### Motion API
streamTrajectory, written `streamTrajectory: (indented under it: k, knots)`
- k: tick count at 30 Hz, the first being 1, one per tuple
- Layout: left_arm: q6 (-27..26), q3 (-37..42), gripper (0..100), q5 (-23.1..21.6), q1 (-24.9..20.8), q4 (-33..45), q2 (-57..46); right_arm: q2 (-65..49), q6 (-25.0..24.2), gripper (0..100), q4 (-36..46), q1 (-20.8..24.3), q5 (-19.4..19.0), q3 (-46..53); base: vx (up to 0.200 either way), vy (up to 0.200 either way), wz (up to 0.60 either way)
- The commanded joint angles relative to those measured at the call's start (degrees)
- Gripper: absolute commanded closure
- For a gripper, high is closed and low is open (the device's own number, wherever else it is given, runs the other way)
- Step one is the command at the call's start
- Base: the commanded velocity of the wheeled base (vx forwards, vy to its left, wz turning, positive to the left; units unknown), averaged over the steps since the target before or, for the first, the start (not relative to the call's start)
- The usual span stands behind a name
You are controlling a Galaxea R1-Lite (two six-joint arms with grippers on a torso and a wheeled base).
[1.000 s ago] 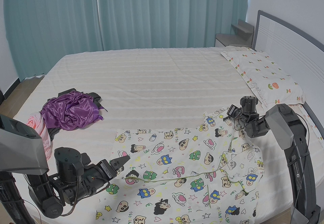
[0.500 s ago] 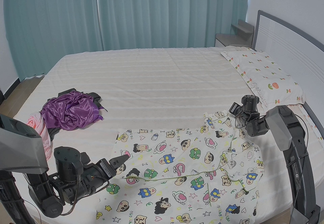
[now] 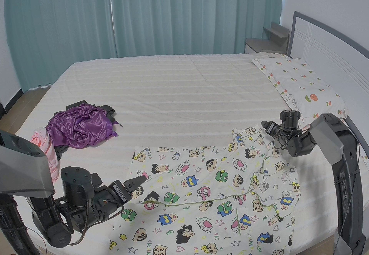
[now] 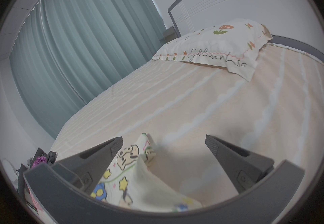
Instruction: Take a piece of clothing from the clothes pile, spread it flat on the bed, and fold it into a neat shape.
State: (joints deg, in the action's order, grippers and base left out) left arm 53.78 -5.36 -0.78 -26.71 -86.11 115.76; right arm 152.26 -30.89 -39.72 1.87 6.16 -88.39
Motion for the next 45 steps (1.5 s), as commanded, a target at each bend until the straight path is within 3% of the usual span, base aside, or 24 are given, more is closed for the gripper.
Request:
streamTrajectory:
  k: [1, 5, 9, 19, 27, 31, 32, 34, 37, 43, 45]
  knots:
    - [0.62, 0.79, 0, -0.01, -0.27, -0.02, -0.27, -20.86, -0.31, 0, -3.35, -3.89, -5.54, 24.15, -0.200, 0.000, 0.00]
    - [0.18, 1.94, 0, -0.10, -0.36, -0.28, -0.63, -30.88, -0.22, 0, -8.36, -5.47, -11.96, 39.97, -0.200, 0.000, 0.00]
    - [0.00, 3.96, 0, -0.71, -0.36, -0.28, -2.65, -37.65, 0.13, 0, -13.63, -5.91, -15.65, 53.33, -0.200, 0.000, 0.00]
    - [-2.72, 5.36, 0, -0.80, -0.36, -0.28, -3.35, -47.06, 3.21, 0, -16.71, -5.56, -24.35, 72.49, -0.200, 0.000, 0.00]
    - [-2.81, 5.36, 0, -0.80, -0.36, 0.42, -3.00, -45.47, 17.88, 0, -16.71, -5.21, -31.21, 85.85, -0.200, 0.000, 0.00]
    - [-3.16, 5.36, 0, -0.80, -0.36, 0.42, -2.03, -41.43, 25.79, 0, -16.80, -4.24, -31.91, 88.39, 0.000, 0.000, 0.00]
    - [-3.16, 5.36, 0, -0.80, -0.36, 0.42, -2.03, -41.43, 25.79, 0, -16.80, -4.24, -31.91, 88.39, 0.000, 0.000, 0.00]
    - [-5.80, 5.36, 0, -0.71, 0.34, 0.33, 0.52, -36.16, 33.00, 0, -17.15, -3.45, -31.64, 88.39, 0.000, 0.000, 0.00]
    - [-7.55, 5.36, 0, -0.45, 1.05, 0.16, 2.89, -32.64, 38.10, 0, -18.12, -3.36, -31.56, 88.39, 0.000, 0.000, 0.00]
    - [-8.43, 4.84, 0, -0.45, 2.98, -0.28, 5.44, -23.68, 39.06, 0, -26.38, -0.20, -27.43, 88.39, 0.000, 0.000, 0.00]
    - [-8.43, 4.66, 0, -0.45, 3.68, -0.37, 5.88, -18.75, 38.54, 0, -32.70, 1.65, -24.88, 88.39, 0.000, 0.000, 0.00]
